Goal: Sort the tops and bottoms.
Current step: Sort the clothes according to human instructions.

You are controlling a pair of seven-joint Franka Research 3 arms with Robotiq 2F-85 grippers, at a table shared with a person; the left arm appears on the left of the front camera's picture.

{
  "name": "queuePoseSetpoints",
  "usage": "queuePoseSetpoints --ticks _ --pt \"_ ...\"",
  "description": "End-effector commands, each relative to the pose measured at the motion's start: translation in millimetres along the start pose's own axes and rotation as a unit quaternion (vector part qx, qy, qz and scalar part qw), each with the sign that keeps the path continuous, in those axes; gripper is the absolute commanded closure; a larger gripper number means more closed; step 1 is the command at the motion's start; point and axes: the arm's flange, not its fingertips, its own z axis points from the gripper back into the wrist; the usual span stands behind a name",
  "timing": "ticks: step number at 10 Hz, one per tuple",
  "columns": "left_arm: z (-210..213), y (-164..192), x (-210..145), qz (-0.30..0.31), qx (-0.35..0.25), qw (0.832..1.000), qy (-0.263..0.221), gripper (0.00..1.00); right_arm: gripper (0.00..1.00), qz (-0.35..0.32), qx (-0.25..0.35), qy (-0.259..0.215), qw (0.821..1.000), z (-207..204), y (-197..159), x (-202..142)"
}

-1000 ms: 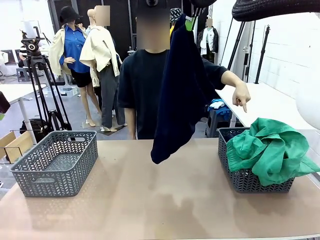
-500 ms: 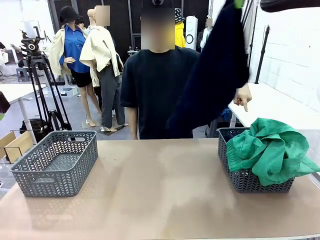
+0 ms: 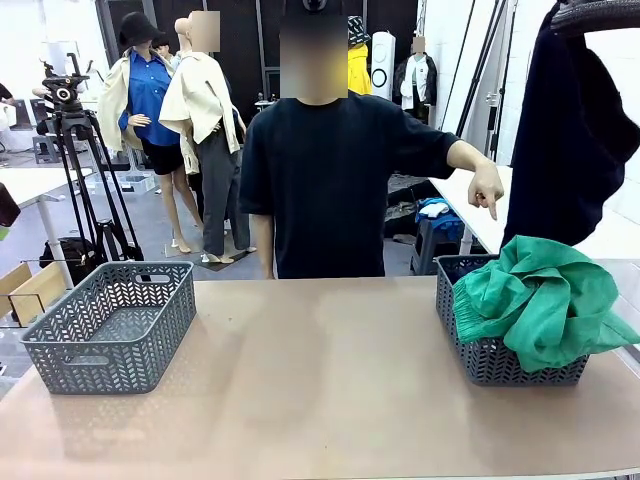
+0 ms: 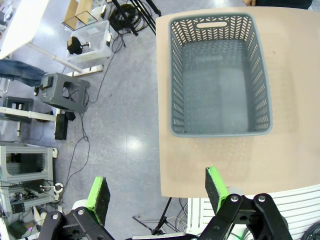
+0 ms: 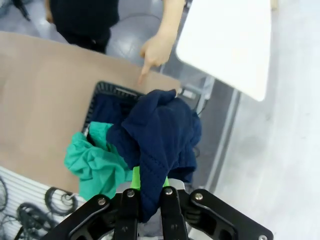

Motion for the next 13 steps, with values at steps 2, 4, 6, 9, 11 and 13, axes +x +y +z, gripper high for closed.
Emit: queuePoseSetpoints --ticks 2,4,6,9,11,13 --pt "-0.4 3.0 -0.2 -0.003 0.001 1.000 -0.003 0.00 1.00 -0.040 0.047 0.029 0.998 -49.9 3.4 -50.3" --pt "-0.4 3.0 -0.2 -0.003 0.001 1.000 -0.003 0.00 1.00 -0.051 0.077 0.056 0.994 -78.9 9.8 -77.5" --pt "-0.4 3.0 -0.2 -0.003 0.001 1.000 -0.003 0.00 1.00 -0.043 0.090 0.092 0.991 -105.0 28.6 -94.3" --pt "-0.4 3.0 -0.2 -0.003 0.001 1.000 -0.003 0.00 1.00 -0.025 0.099 0.163 0.981 -170.2 77.7 -122.1" --pt "-0.4 3.0 -0.2 -0.003 0.001 1.000 -0.003 0.00 1.00 -0.001 0.108 0.242 0.964 -207.4 99.9 -150.3" --pt "-0.4 3.0 -0.2 -0.003 0.001 1.000 -0.003 0.00 1.00 0.018 0.123 0.274 0.954 -253.5 119.5 -184.5"
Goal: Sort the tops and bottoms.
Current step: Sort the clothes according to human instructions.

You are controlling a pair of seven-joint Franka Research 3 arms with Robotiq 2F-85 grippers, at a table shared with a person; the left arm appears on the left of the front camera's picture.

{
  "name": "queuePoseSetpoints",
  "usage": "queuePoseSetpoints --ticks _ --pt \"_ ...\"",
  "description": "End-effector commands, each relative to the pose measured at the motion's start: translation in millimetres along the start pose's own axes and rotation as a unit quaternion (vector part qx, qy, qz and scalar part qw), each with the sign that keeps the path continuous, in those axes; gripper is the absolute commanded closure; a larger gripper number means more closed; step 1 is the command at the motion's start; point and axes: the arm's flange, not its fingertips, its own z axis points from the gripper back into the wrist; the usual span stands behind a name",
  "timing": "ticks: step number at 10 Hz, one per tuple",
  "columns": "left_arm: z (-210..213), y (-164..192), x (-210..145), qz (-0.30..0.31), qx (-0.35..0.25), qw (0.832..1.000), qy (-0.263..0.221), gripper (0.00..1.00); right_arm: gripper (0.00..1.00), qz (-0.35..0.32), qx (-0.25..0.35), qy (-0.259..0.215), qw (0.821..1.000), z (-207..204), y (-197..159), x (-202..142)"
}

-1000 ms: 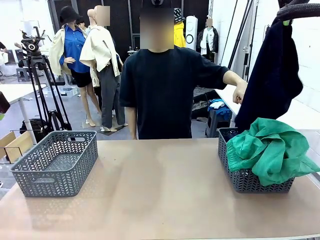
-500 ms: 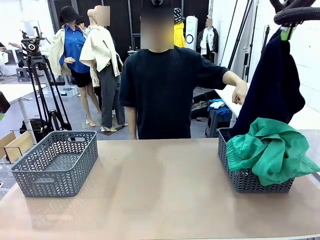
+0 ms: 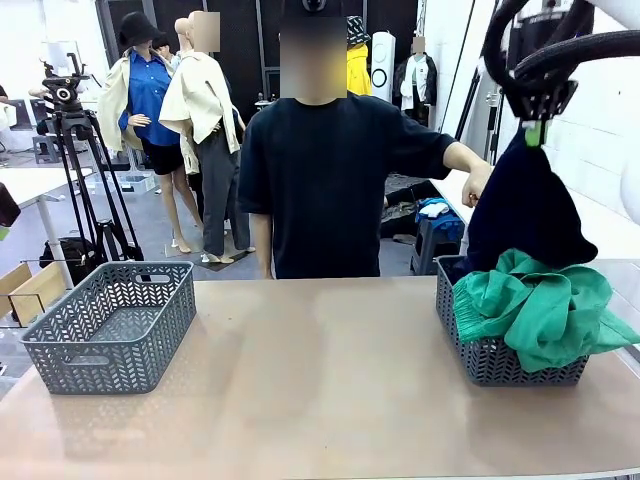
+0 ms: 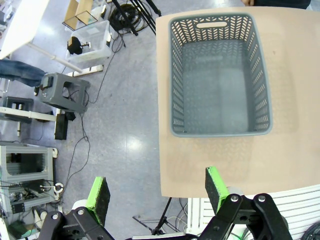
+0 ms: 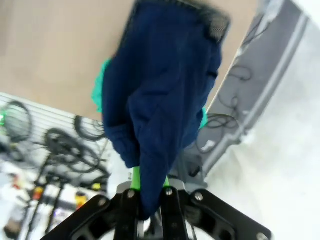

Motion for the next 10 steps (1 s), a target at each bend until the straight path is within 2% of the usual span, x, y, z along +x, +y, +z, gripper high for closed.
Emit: queuePoseSetpoints --ticks 1,2,4,6,8,10 --pt "-0.5 3.2 -0.3 -0.003 0.001 1.000 -0.003 0.00 1.00 0.010 0.008 -0.006 1.000 -207.2 36.9 -114.6" --pt "-0.5 3.2 -0.3 -0.003 0.001 1.000 -0.003 0.00 1.00 0.004 0.009 -0.023 1.000 -224.8 38.1 -124.7" --pt "-0.5 3.2 -0.3 -0.003 0.001 1.000 -0.003 0.00 1.00 -0.063 -0.028 -0.072 0.995 -249.1 38.4 -142.7" --pt "-0.5 3.2 -0.3 -0.003 0.001 1.000 -0.003 0.00 1.00 -0.071 -0.037 -0.072 0.994 -265.9 38.4 -144.8" --pt "-0.5 3.2 -0.3 -0.003 0.001 1.000 -0.003 0.00 1.00 -0.074 -0.010 -0.082 0.994 -278.6 39.6 -137.1" --pt "-0.5 3.2 -0.3 -0.003 0.001 1.000 -0.003 0.00 1.00 -0.085 -0.015 -0.083 0.993 -287.1 38.8 -128.9"
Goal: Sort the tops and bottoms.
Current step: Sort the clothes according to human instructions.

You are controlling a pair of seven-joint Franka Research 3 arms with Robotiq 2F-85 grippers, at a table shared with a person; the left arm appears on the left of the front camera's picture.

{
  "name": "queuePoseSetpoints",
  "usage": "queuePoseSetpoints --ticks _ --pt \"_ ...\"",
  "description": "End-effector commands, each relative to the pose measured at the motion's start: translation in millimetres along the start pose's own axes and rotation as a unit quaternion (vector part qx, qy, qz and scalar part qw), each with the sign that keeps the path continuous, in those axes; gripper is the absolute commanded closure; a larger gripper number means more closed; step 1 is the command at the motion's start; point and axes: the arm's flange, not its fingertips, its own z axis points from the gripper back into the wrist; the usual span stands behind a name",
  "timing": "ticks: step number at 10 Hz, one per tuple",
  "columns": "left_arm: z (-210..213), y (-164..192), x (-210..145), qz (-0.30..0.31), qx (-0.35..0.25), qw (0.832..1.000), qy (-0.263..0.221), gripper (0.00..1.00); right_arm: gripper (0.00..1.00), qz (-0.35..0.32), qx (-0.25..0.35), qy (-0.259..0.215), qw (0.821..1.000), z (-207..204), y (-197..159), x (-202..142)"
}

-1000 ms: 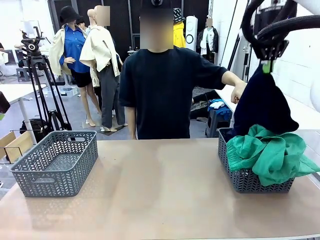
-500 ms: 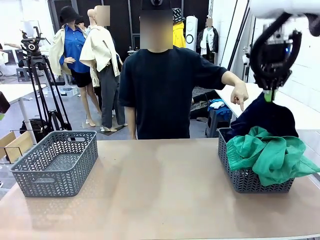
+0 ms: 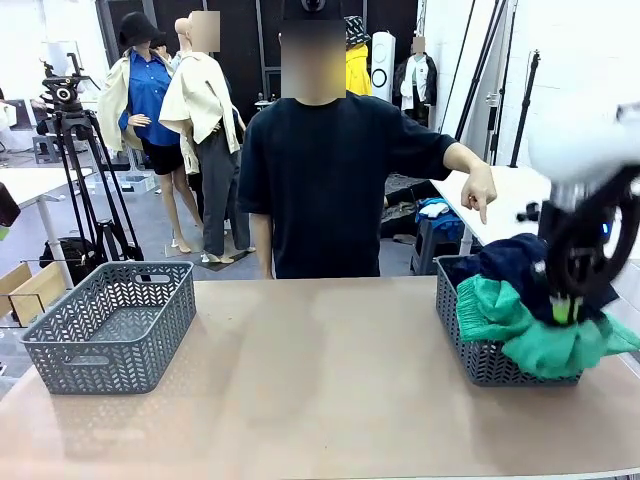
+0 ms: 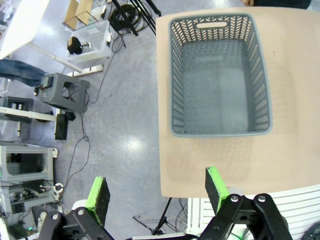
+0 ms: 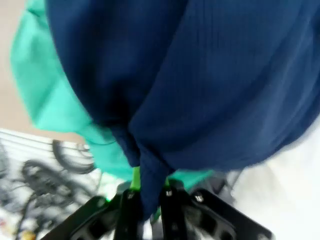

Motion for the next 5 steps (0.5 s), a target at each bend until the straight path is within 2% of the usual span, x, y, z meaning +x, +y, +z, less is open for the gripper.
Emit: queuePoseSetpoints --ticks 1,3,5 --pt "-0.6 3.1 -0.2 -0.003 0.001 1.000 -0.003 0.00 1.00 -0.027 -0.002 -0.031 0.999 -4.7 3.6 -1.9" --pt "-0.6 3.1 -0.2 -0.003 0.001 1.000 -0.003 0.00 1.00 -0.053 -0.020 -0.053 0.997 4.7 -6.1 8.4" --pt "-0.6 3.1 -0.2 -0.003 0.001 1.000 -0.003 0.00 1.00 -0.076 -0.036 -0.107 0.991 27.9 -16.2 21.1"
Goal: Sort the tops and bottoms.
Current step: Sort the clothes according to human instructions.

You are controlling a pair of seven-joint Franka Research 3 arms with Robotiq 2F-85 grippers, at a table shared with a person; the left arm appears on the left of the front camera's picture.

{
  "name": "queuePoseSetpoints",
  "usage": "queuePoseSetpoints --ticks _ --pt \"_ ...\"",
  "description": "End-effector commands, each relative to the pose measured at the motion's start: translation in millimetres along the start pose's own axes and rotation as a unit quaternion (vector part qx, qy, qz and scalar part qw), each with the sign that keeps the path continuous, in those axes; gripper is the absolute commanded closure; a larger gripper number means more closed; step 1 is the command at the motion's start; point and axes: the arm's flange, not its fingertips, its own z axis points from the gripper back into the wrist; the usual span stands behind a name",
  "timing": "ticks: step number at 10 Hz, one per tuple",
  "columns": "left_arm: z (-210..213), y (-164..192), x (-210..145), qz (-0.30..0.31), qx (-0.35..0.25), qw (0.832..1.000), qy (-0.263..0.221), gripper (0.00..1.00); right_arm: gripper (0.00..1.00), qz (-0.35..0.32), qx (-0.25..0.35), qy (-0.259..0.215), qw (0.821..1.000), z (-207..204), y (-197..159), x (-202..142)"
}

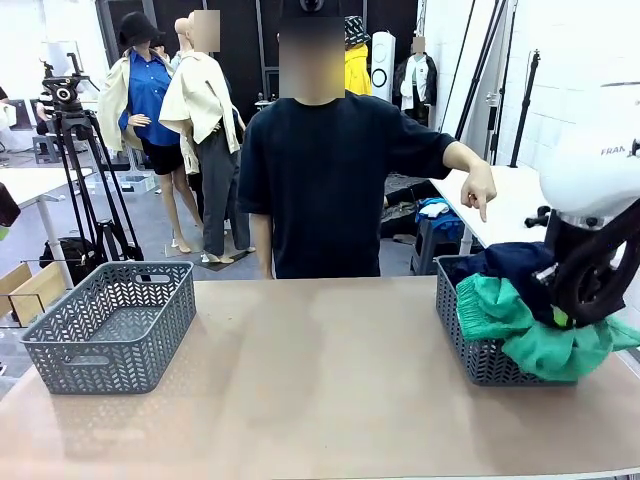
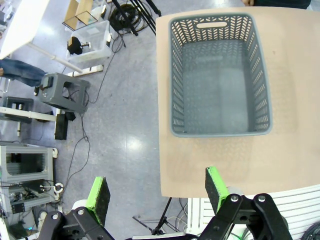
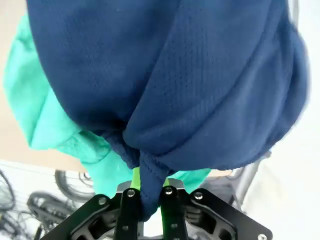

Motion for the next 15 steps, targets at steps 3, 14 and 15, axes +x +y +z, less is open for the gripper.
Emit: queuePoseSetpoints --ticks 3,14,15 --pt "-0.6 3.1 -0.2 -0.003 0.001 1.000 -0.003 0.00 1.00 -0.048 -0.007 -0.064 0.997 -3.5 -1.4 41.9" --pt "-0.6 3.1 -0.2 -0.003 0.001 1.000 -0.003 0.00 0.12 -0.031 -0.006 -0.085 0.996 22.0 6.8 62.4" --pt "-0.6 3.1 -0.2 -0.003 0.001 1.000 -0.003 0.00 0.00 -0.031 -0.006 -0.088 0.996 26.1 5.8 62.4"
